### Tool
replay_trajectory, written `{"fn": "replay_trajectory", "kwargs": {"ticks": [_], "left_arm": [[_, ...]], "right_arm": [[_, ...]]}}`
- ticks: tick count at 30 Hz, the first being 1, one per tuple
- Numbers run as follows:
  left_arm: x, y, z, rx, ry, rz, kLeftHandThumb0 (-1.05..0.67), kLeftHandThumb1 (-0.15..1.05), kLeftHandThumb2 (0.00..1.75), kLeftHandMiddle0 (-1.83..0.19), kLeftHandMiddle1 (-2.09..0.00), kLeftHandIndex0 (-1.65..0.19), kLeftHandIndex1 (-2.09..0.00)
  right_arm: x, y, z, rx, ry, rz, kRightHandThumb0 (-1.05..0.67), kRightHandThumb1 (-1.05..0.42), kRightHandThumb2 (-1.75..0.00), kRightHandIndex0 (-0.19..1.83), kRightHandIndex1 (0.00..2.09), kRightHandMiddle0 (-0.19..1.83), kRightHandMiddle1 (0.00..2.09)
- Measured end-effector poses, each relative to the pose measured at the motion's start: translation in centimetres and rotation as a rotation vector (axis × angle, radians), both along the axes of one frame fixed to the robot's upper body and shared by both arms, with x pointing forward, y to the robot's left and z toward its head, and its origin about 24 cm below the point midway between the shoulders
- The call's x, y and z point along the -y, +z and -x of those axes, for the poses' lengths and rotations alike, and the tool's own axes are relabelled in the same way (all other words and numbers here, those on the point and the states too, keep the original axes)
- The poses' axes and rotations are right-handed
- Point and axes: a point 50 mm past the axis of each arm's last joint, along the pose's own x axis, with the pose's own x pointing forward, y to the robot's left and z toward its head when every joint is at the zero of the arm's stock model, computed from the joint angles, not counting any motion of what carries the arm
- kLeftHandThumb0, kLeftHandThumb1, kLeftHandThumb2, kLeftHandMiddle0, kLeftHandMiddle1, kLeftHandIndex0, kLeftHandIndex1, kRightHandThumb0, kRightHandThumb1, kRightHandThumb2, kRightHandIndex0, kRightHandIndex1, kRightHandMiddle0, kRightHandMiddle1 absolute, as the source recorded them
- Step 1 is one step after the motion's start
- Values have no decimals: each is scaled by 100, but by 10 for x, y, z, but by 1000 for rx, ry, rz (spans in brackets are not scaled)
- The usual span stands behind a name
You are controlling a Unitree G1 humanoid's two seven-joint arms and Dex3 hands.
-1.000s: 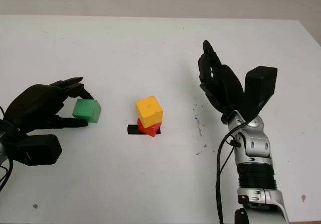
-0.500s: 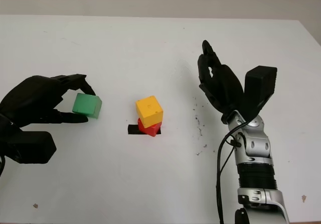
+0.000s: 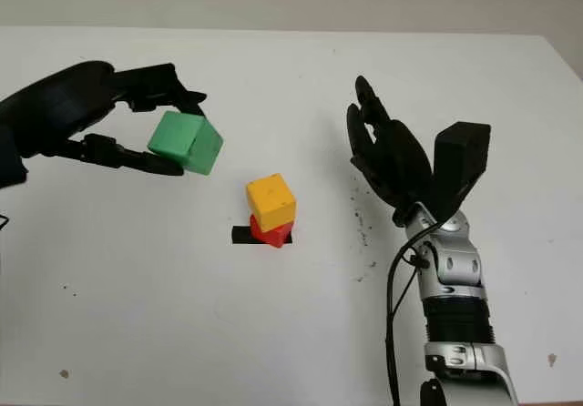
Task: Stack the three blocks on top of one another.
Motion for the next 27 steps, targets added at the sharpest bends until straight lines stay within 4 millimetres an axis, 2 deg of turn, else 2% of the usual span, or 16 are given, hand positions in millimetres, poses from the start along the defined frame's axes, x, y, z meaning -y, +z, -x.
{"fn": "replay_trajectory", "kwargs": {"ticks": [4, 10, 22, 27], "left_arm": [[14, 6, -5, -34, -59, 35, -47, 105, 6, -38, -5, -38, -144], [37, 14, -13, -59, -112, -41, -49, 104, 5, -38, -5, -41, -144], [72, 10, -39, -125, -205, -220, -48, 104, 6, -27, -1, -33, -157], [80, 4, -44, -139, -215, -296, -50, 104, 6, -22, -1, -29, -151]], "right_arm": [[-3, -5, 1, -20, 8, 4, -60, -105, -70, -19, 0, -19, 0], [-4, -7, 2, -35, 7, 12, -62, -105, -67, -19, 0, -19, 0], [-5, -5, 3, -28, 2, 22, -64, -105, -65, -19, 0, -19, 0], [-4, -5, 3, -32, -8, 20, -63, -105, -65, -19, 0, -19, 0]]}}
